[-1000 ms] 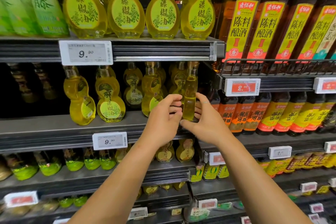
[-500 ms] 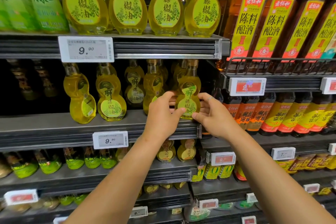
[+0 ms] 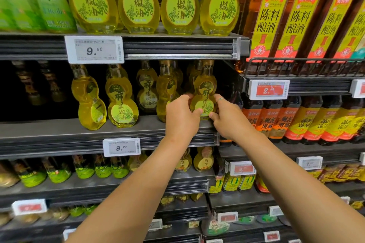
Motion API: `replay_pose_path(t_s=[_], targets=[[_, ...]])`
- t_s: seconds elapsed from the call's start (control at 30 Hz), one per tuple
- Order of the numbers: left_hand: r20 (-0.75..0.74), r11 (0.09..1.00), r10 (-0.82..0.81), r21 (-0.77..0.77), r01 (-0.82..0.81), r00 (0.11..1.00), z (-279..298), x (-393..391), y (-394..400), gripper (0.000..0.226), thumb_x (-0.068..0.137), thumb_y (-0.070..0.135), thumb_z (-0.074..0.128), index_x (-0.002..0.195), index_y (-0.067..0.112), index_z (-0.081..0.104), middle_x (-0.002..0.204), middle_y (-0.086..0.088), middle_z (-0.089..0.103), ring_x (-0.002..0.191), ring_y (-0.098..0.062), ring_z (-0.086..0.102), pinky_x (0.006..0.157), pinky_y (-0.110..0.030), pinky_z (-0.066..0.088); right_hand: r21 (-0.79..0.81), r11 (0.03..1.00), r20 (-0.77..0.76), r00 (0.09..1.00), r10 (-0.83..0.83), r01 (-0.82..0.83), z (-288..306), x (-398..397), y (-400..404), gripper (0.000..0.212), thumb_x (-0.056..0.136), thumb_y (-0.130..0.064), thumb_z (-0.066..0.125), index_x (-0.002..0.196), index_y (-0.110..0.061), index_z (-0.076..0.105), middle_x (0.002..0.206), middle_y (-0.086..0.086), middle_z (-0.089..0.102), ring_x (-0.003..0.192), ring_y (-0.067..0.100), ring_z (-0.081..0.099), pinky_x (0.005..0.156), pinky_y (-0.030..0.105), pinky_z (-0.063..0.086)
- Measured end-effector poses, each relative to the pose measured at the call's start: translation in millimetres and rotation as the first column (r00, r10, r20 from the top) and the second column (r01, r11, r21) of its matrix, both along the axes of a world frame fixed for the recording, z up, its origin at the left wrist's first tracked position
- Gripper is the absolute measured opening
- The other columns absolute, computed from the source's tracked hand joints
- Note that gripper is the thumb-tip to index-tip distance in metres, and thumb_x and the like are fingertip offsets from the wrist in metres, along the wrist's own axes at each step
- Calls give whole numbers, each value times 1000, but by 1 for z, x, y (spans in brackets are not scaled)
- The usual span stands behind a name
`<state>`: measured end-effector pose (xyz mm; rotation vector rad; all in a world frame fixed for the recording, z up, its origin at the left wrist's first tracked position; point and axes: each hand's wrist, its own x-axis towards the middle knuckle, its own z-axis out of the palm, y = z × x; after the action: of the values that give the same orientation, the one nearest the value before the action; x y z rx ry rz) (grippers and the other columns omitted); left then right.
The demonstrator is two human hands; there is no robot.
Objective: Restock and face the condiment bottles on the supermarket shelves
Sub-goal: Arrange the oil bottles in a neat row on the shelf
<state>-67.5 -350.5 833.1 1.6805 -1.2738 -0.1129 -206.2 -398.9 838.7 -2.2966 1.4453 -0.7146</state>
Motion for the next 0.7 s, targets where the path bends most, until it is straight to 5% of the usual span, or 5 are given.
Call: replay_pose_path(t_s=[0.17,0.33,0.47,0.6,0.7], targets=[[14,1000,-28,-7,28,1000,-1,-1,4,49,89,27,79,132,10,62,114,-7,71,102,-24,69,97,-45,55,7,1000,-9,1000,-2,2,1,-1,1,69,102,-22,59,160,-22,23,133,12,63,111,27,64,83,29,48],[73,984,-6,-177,19,997,-5,13,34,27,88,23,77,113,24,66,102,7,68,88,-1,63,78,-15,55,24,1000,79,997,-16,14,2,-12,8,79,94,-32,71,160,-21,27,129,2,65,108,15,66,97,32,53],[19,957,90,-279,-81,996,-4,40,52,31,85,17,76,109,25,57,102,9,53,88,-5,56,74,-14,49,-105,991,203,977,-61,84,-2,-17,26,67,91,-26,72,150,-21,41,121,-5,62,95,7,62,81,19,46],[-58,982,94,-161,-102,994,-5,50,52,57,89,24,77,135,18,45,121,10,39,109,-12,53,89,-22,47,-180,980,445,896,7,82,1,0,51,48,90,-18,70,133,-26,53,118,-5,60,95,1,62,81,13,49],[31,994,109,-37,-108,994,-6,50,44,45,89,30,76,119,17,44,110,8,41,96,-11,44,70,-6,38,-203,979,465,881,84,13,2,20,65,41,89,-16,69,127,-27,56,112,-8,61,94,1,63,83,18,54]])
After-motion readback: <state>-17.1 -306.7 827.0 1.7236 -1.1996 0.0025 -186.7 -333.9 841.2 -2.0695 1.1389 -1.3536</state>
